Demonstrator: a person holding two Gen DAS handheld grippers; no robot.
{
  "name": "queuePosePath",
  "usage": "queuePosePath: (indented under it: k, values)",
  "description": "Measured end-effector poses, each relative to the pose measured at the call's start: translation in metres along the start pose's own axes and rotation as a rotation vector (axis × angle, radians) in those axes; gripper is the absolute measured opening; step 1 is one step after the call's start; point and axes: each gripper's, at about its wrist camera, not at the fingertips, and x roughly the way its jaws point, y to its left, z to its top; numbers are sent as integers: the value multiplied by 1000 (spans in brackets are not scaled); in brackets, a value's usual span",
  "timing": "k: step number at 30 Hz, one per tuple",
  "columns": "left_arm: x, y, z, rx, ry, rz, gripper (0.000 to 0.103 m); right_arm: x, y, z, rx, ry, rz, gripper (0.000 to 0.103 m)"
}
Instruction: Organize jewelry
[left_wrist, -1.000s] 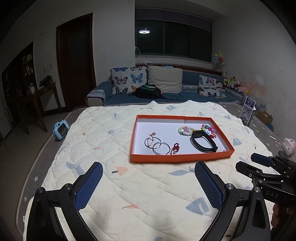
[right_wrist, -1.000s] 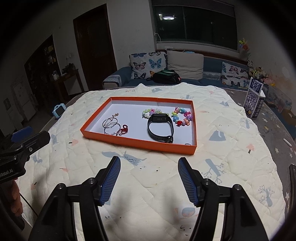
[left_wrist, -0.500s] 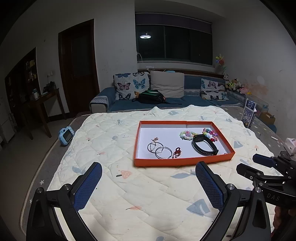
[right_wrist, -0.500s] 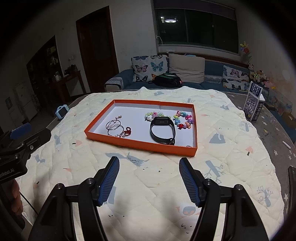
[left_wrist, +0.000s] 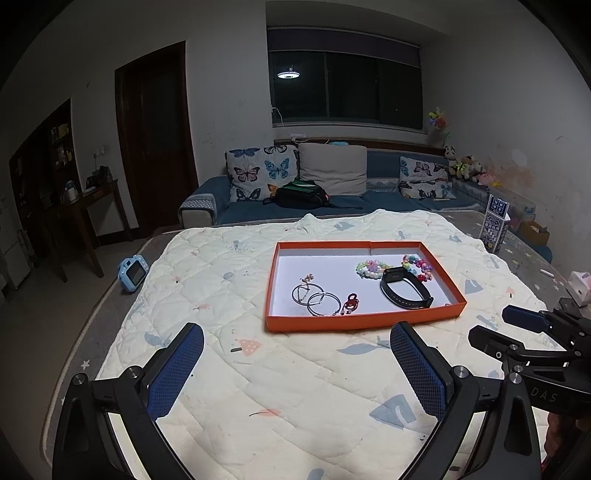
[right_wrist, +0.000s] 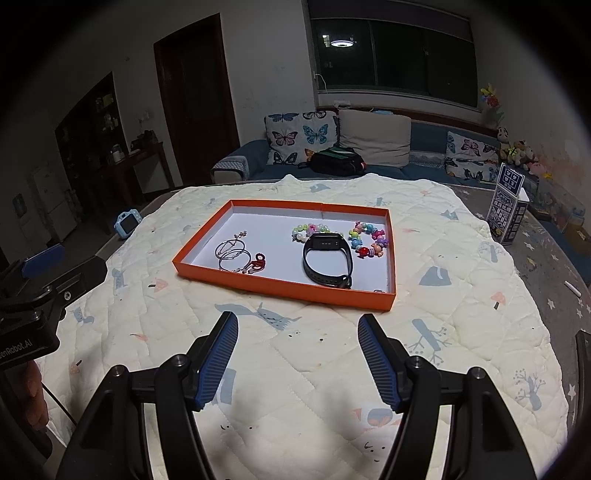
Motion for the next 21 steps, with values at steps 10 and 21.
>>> queuePosePath:
  k: [10,21]
  values:
    - [3,-3,0,15,15,-4,103,1,-2,0,4,1,5,74]
    - [8,-5,-2,22,23,4,103,3,-2,-1,-2,3,10,74]
